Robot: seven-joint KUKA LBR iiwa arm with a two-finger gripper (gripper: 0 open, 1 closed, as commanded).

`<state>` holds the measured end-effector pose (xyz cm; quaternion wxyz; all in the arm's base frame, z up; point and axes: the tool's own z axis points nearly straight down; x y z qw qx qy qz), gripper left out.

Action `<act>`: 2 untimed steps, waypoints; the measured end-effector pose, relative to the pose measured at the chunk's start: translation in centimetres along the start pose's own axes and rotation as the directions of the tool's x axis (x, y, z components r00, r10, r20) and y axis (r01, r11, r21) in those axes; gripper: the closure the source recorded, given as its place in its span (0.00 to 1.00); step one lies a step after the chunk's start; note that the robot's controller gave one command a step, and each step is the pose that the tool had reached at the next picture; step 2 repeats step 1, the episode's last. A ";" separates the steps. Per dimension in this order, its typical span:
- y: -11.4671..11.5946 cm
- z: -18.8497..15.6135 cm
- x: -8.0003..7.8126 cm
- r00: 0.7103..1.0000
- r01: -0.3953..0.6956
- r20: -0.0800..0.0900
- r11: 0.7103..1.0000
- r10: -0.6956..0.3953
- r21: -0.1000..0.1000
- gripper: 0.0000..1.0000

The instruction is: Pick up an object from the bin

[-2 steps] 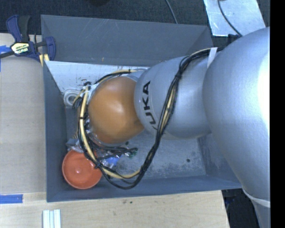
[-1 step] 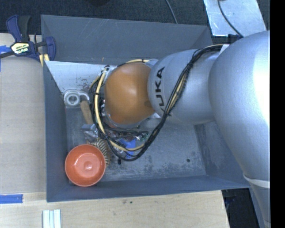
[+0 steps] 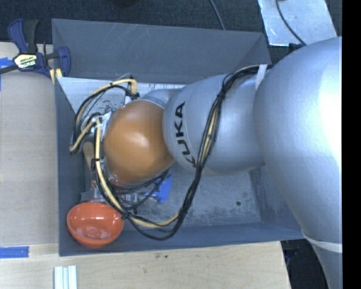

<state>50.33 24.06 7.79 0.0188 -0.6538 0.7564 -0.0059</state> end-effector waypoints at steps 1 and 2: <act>0.0 0.0 0.0 1.000 -0.001 0.000 1.000 0.001 0.000 1.00; 0.0 0.0 0.0 1.000 -0.001 0.000 1.000 0.001 0.000 1.00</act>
Offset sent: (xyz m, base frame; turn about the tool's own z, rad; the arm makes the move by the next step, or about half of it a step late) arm 0.0002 0.0001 0.0181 0.0010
